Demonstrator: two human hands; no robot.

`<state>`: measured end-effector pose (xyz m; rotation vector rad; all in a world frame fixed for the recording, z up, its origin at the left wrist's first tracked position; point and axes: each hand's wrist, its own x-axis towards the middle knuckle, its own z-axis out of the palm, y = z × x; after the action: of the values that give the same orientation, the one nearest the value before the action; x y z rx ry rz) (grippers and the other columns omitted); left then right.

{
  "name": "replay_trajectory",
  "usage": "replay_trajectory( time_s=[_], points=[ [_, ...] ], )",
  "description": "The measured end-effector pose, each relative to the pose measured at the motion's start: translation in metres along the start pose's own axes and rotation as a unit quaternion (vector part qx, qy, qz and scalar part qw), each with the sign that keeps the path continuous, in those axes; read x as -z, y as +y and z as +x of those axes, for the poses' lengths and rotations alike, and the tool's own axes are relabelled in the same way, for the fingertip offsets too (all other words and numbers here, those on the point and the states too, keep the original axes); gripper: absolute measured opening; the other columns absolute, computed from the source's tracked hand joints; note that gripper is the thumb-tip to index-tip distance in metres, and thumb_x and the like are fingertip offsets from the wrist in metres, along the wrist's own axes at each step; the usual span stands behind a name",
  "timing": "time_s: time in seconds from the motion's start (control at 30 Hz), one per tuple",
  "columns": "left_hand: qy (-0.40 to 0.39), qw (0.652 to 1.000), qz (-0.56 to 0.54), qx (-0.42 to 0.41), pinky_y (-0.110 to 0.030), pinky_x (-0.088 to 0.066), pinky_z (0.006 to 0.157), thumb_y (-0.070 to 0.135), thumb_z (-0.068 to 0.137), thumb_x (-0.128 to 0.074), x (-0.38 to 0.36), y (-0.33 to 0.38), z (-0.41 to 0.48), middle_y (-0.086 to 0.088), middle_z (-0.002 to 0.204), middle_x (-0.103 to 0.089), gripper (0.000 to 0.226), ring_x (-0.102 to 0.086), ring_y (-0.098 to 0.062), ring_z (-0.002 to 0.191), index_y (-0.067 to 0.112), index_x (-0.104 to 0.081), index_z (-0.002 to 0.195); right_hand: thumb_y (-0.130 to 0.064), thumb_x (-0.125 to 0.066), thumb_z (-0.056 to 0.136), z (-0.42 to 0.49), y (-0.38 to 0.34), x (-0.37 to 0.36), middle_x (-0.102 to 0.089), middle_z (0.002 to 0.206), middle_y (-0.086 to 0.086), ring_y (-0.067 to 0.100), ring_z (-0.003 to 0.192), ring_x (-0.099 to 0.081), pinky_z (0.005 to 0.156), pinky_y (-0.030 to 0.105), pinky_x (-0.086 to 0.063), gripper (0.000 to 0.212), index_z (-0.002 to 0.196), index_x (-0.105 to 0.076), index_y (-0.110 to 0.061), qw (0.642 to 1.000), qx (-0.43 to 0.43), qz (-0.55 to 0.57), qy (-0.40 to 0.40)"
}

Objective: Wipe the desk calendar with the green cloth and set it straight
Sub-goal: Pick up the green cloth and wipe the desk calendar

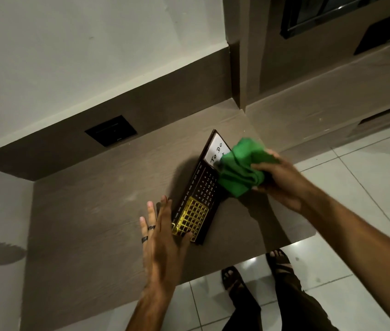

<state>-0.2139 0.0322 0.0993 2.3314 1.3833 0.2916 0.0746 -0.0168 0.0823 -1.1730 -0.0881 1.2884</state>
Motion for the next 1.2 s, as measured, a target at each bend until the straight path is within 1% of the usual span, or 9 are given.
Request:
replay_trajectory(
  time_s=[0.13,0.23,0.37,0.43,0.57,0.67,0.83,0.9,1.2],
  points=[
    [-0.004,1.0,0.002,0.003,-0.044,0.008,0.122,0.027,0.084,-0.074,-0.002,-0.003,0.001,-0.003,0.164,-0.018,0.098,0.011,-0.02,0.152,0.029,0.0,0.149,0.002,-0.071,0.082,-0.006,0.047,-0.003,-0.057,0.127,0.003,0.024,0.112,-0.06,0.072,0.047,-0.061,0.057,0.124,-0.054,-0.031,0.98,0.109,-0.133,0.097],
    [-0.009,1.0,0.0,0.014,-0.041,0.012,0.118,0.03,0.085,-0.074,-0.005,-0.006,0.001,-0.002,0.165,-0.013,0.101,0.015,-0.017,0.151,0.034,0.004,0.149,-0.012,-0.073,0.083,-0.013,0.055,-0.005,-0.051,0.134,0.002,0.015,0.122,-0.049,0.095,0.045,-0.052,0.044,0.122,-0.057,-0.027,0.878,0.279,-0.368,0.127],
    [0.013,1.0,-0.013,-0.001,-0.048,-0.004,0.11,0.024,0.078,-0.081,-0.004,-0.004,0.0,-0.009,0.161,-0.025,0.104,0.018,0.011,0.138,0.028,-0.005,0.149,-0.032,-0.08,0.076,-0.02,0.056,-0.017,0.005,0.16,-0.007,0.013,0.141,-0.014,0.108,0.032,-0.036,0.081,0.146,-0.04,-0.026,0.811,0.24,-0.53,-0.053],
    [0.027,0.999,-0.016,-0.003,-0.052,-0.005,0.103,0.021,0.075,-0.084,-0.004,-0.001,0.0,-0.013,0.158,-0.031,0.105,0.019,0.02,0.131,0.023,-0.01,0.148,-0.023,-0.084,0.071,-0.019,0.052,-0.015,0.018,0.159,-0.008,0.017,0.141,-0.015,0.102,0.031,-0.043,0.099,0.152,-0.027,-0.024,0.716,0.25,-0.647,-0.086],
    [0.011,1.0,-0.016,-0.008,-0.035,0.005,0.116,0.021,0.076,-0.083,-0.004,-0.002,-0.001,-0.007,0.16,-0.023,0.105,0.01,0.002,0.147,0.027,-0.007,0.148,-0.012,-0.086,0.065,-0.006,0.025,-0.013,-0.043,0.142,0.016,0.035,0.119,-0.046,0.089,0.048,-0.048,0.068,0.128,-0.06,-0.02,0.533,0.376,-0.758,0.0],
    [0.018,0.999,-0.018,-0.025,-0.014,0.004,0.11,0.02,0.077,-0.082,-0.005,-0.002,-0.001,-0.007,0.159,-0.023,0.104,0.018,0.016,0.141,0.027,-0.007,0.148,-0.022,-0.082,0.064,0.005,0.013,-0.008,-0.05,0.133,0.01,0.036,0.112,-0.042,0.088,0.049,-0.037,0.052,0.114,-0.064,-0.023,0.482,0.416,-0.771,-0.01],
    [0.003,1.0,0.0,-0.014,-0.031,0.011,0.118,0.026,0.08,-0.08,-0.005,-0.005,0.0,-0.001,0.16,-0.016,0.106,0.021,0.009,0.144,0.032,0.0,0.148,-0.016,-0.08,0.067,-0.022,0.055,-0.017,-0.063,0.131,0.003,0.036,0.129,-0.05,0.098,0.055,-0.042,0.044,0.109,-0.071,-0.021,0.411,0.457,-0.757,-0.221],
    [0.008,1.0,-0.002,-0.012,-0.039,0.008,0.12,0.026,0.079,-0.081,-0.004,-0.005,0.001,0.002,0.16,-0.012,0.11,0.014,-0.002,0.149,0.039,0.005,0.146,-0.01,-0.085,0.067,-0.024,0.054,-0.014,-0.064,0.131,0.005,0.037,0.126,-0.053,0.1,0.056,-0.044,0.052,0.116,-0.07,-0.018,0.422,0.441,-0.754,-0.243],
    [0.014,1.0,-0.003,-0.01,-0.05,0.002,0.119,0.023,0.079,-0.081,-0.005,-0.002,0.005,0.003,0.159,-0.009,0.115,0.003,-0.016,0.151,0.046,0.01,0.144,0.005,-0.065,0.08,0.016,0.014,-0.003,-0.047,0.146,0.017,0.038,0.13,-0.047,0.1,0.049,-0.047,0.065,0.14,-0.051,-0.015,0.707,0.34,-0.608,0.122]
  ],
)
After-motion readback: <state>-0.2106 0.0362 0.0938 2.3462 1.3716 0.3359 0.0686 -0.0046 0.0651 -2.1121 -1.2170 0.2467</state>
